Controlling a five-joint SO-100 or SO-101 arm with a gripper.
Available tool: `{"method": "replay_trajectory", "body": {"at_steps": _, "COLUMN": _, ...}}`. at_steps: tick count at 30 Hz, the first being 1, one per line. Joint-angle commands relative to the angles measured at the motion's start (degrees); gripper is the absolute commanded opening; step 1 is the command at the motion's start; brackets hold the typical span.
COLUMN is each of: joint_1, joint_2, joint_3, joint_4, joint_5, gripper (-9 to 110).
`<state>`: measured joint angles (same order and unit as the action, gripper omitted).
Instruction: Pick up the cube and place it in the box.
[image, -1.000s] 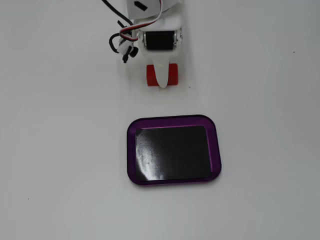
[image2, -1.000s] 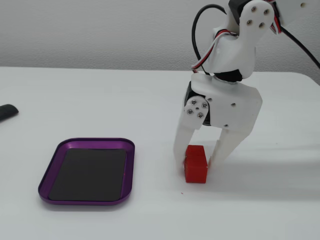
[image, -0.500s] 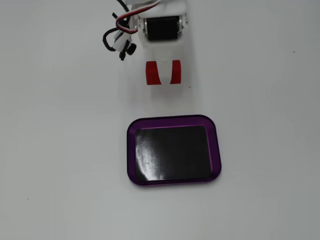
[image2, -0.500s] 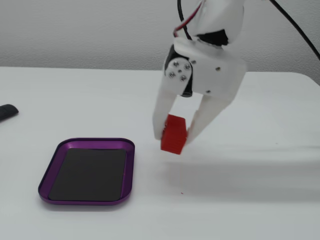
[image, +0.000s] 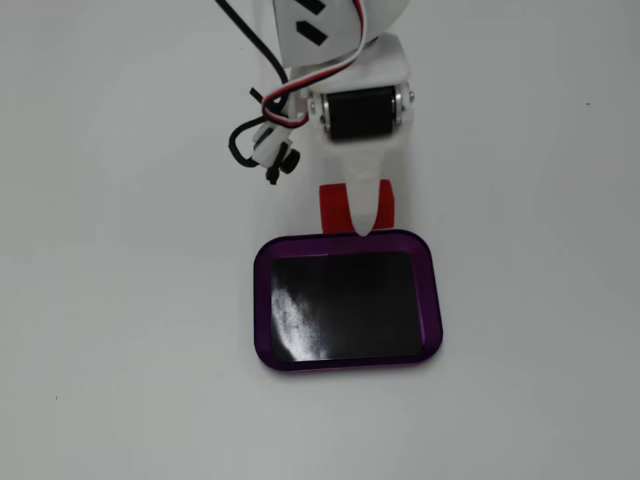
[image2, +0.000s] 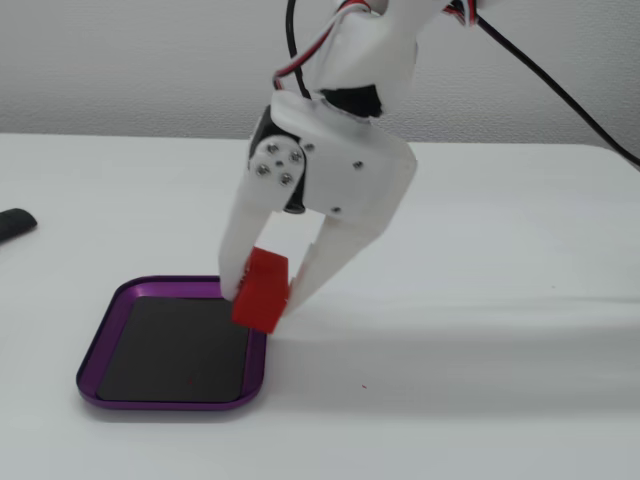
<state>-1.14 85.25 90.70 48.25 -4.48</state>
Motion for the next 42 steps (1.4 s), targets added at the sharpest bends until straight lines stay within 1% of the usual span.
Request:
{"method": "replay_trajectory", "body": {"at_steps": 1, "joint_1": -0.7, "joint_2": -0.7, "joint_3": -6.68, "joint_4": -1.93, "joint_5": -0.09, "gripper": -1}}
{"method": "replay_trajectory", "body": {"at_steps": 9, "joint_1": -0.7, "joint_2": -10.81, "joint_3": -13.36, "joint_4": -1.93, "joint_5": 0.35, "gripper": 0}}
{"method": "replay_trajectory", "body": {"at_steps": 11, "joint_1": -0.7, "joint_2": -11.87, "joint_3": -14.5, "joint_4": -1.85, "joint_5": 0.44, "gripper": 4}}
{"method": "replay_trajectory", "body": {"at_steps": 14, "joint_1": -0.7, "joint_2": -12.66, "joint_3": -14.94, "joint_4": -0.35, "joint_5": 0.44, "gripper": 16}}
{"method": "replay_trajectory", "body": {"at_steps": 16, "joint_1": -0.7, "joint_2": -12.57, "joint_3": -14.94, "joint_4": 0.7, "joint_5": 0.44, "gripper": 21}}
{"method": "replay_trajectory", "body": {"at_steps": 21, "joint_1": -0.7, "joint_2": -12.3, "joint_3": -16.44, "joint_4": 5.1, "joint_5": -0.35, "gripper": 21}}
{"method": "replay_trajectory", "body": {"at_steps": 25, "joint_1": -0.44, "joint_2": -12.3, "joint_3": -26.98, "joint_4": 19.16, "joint_5": 0.26, "gripper": 21}}
{"method": "replay_trajectory", "body": {"at_steps": 31, "joint_1": -0.7, "joint_2": -12.3, "joint_3": -52.21, "joint_4": 47.81, "joint_5": 0.26, "gripper": 21}}
{"method": "replay_trajectory", "body": {"at_steps": 32, "joint_1": -0.79, "joint_2": -11.78, "joint_3": -55.28, "joint_4": 50.36, "joint_5": 0.18, "gripper": 21}}
{"method": "replay_trajectory", "body": {"at_steps": 33, "joint_1": -0.26, "joint_2": -10.2, "joint_3": -57.04, "joint_4": 50.27, "joint_5": 0.18, "gripper": 21}}
{"method": "replay_trajectory", "body": {"at_steps": 36, "joint_1": 0.09, "joint_2": -0.53, "joint_3": -51.33, "joint_4": 49.83, "joint_5": -0.09, "gripper": 21}}
{"method": "replay_trajectory", "body": {"at_steps": 42, "joint_1": 0.0, "joint_2": 22.94, "joint_3": -29.53, "joint_4": 49.57, "joint_5": 0.35, "gripper": 21}}
